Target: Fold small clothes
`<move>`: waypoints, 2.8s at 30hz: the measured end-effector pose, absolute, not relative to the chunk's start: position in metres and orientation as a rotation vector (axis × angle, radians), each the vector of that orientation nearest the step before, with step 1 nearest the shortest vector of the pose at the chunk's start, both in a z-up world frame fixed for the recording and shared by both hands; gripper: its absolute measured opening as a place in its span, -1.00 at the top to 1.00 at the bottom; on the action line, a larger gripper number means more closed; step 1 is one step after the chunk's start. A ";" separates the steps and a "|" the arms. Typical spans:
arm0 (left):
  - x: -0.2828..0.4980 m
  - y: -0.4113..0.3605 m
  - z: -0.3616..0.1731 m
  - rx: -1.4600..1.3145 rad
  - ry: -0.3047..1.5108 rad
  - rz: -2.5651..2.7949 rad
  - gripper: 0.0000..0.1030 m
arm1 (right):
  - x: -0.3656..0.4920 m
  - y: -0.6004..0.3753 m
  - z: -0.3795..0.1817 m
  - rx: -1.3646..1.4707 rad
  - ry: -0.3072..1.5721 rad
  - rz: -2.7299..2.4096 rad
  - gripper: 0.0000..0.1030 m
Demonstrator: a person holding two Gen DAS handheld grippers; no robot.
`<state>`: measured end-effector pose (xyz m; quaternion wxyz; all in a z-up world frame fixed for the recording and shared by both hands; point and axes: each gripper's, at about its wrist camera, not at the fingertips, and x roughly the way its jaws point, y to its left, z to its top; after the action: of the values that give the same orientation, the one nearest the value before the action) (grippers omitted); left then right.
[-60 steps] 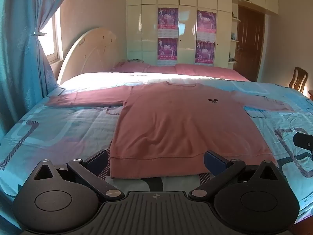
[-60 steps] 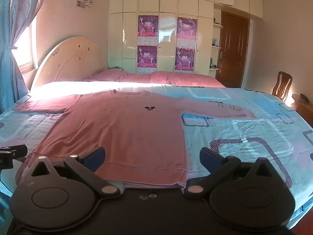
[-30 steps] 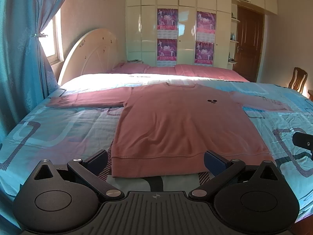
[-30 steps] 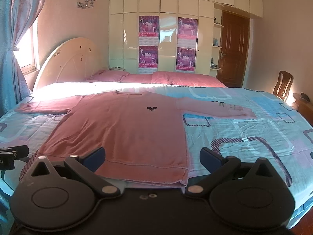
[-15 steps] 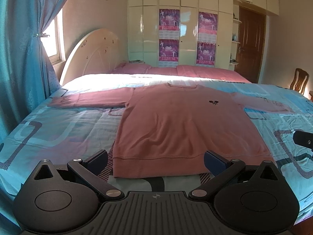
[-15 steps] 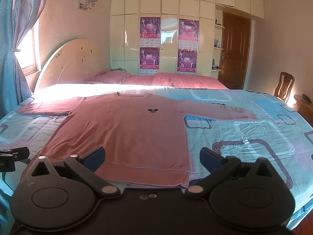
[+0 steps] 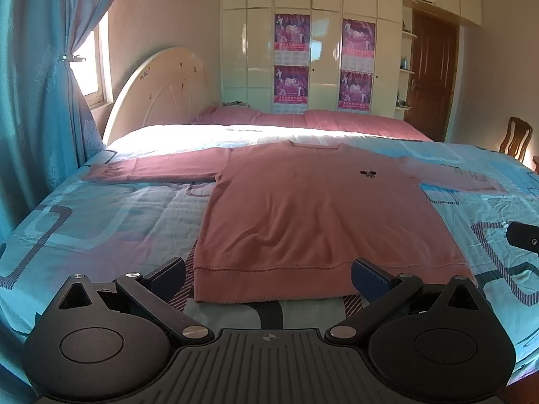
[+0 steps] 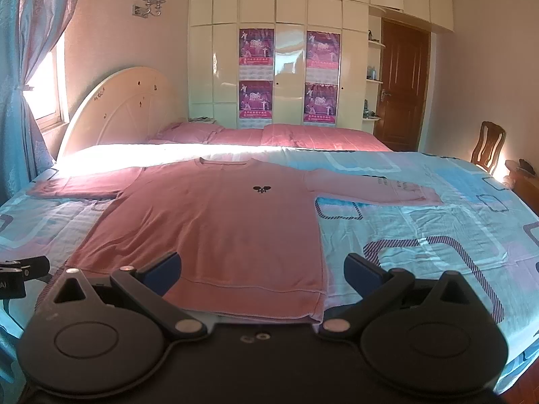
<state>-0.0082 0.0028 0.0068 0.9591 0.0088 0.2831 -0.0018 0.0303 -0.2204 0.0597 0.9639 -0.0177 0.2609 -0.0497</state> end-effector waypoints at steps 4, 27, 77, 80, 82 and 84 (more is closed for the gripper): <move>-0.008 0.003 0.006 0.016 0.574 -0.003 -1.00 | 0.030 -0.221 0.060 -0.036 0.526 -0.100 -0.99; -0.007 0.002 0.005 0.018 0.574 -0.006 -1.00 | 0.030 -0.219 0.062 -0.033 0.519 -0.104 -0.99; 0.082 -0.025 -0.011 -0.078 0.628 -0.079 -1.00 | 0.101 -0.284 0.053 0.047 0.497 -0.239 -0.99; 0.103 -0.043 -0.006 -0.062 0.599 -0.080 -1.00 | 0.122 -0.302 0.050 0.065 0.503 -0.259 -0.99; 0.120 -0.055 -0.005 -0.060 0.610 -0.102 -1.00 | 0.137 -0.315 0.047 0.077 0.507 -0.272 -0.99; 0.140 -0.068 -0.004 -0.071 0.626 -0.128 -1.00 | 0.150 -0.328 0.044 0.084 0.521 -0.296 -0.99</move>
<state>0.1399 -0.0679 -0.0042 0.9487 -0.0348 0.3078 -0.0630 0.1504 -0.3279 0.0443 0.9546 0.0414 0.2565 -0.1458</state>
